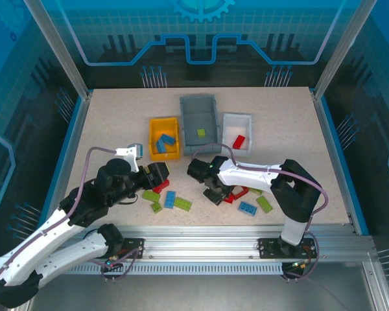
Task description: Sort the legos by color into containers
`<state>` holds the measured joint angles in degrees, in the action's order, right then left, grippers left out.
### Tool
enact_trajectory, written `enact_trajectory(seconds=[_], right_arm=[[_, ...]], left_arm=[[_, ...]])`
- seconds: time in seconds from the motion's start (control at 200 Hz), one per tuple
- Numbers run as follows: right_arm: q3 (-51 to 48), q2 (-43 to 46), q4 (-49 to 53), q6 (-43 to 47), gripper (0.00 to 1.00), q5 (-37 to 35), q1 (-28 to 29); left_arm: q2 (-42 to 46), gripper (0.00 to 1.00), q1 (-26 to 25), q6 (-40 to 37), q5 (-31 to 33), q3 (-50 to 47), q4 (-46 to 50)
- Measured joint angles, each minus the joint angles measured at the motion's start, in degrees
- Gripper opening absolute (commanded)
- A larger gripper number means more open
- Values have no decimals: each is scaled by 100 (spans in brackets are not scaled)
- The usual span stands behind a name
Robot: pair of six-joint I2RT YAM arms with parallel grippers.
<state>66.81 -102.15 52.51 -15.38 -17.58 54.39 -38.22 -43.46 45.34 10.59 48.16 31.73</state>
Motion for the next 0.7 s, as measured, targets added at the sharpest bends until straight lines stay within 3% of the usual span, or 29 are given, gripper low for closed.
enact_trajectory(seconds=[0.195,0.3,0.37,0.7], right_arm=[[0,-164,-2,0,38,-20,0],[2,-269,-2,-20,48,-24,0],[0,-282,-2,-17,50,-20,0],[2,-385,-63,-96,30,153,0]], left_arm=[[-4,65,0,2,-59,2,-66],[-4,65,0,0,-105,2,-76],[-4,65,0,0,-129,0,-76],[-4,65,0,-2,-151,2,-74]])
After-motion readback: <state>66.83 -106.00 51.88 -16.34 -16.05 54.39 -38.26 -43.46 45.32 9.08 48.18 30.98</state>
